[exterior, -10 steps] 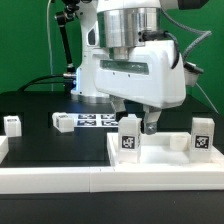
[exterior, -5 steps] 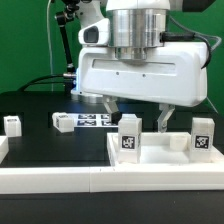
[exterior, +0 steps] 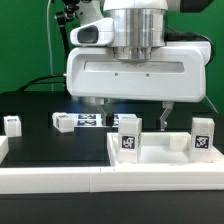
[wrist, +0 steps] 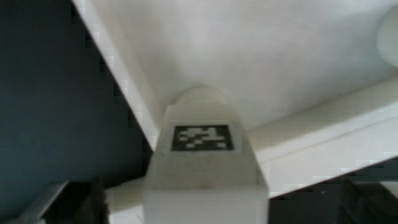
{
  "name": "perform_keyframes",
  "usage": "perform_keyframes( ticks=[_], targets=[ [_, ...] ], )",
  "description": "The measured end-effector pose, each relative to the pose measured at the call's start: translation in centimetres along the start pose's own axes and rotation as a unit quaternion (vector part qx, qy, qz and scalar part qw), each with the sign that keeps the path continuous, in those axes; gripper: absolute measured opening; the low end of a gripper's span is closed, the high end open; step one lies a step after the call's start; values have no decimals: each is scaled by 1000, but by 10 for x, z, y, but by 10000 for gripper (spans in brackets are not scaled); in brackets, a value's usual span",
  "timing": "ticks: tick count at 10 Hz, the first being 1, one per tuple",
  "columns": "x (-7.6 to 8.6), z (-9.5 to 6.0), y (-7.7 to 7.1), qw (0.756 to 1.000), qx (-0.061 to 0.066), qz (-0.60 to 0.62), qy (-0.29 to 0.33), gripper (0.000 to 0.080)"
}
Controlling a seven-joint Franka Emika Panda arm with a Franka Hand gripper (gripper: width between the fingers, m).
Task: Assemble square table
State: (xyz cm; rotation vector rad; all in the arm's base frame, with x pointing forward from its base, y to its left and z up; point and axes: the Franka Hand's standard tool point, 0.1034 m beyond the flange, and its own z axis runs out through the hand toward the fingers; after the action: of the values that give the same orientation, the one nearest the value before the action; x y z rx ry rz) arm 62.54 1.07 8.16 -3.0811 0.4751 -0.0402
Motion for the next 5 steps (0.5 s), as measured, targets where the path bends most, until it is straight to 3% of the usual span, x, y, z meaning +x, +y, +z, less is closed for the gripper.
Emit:
perform_keyframes(
  ticks=[2,4,5],
  targets=[
    [0,0,1,999,0,-46,0,648],
    [0,0,1,999,0,-39,0,391],
    [1,0,1,999,0,-36,0,391]
  ],
)
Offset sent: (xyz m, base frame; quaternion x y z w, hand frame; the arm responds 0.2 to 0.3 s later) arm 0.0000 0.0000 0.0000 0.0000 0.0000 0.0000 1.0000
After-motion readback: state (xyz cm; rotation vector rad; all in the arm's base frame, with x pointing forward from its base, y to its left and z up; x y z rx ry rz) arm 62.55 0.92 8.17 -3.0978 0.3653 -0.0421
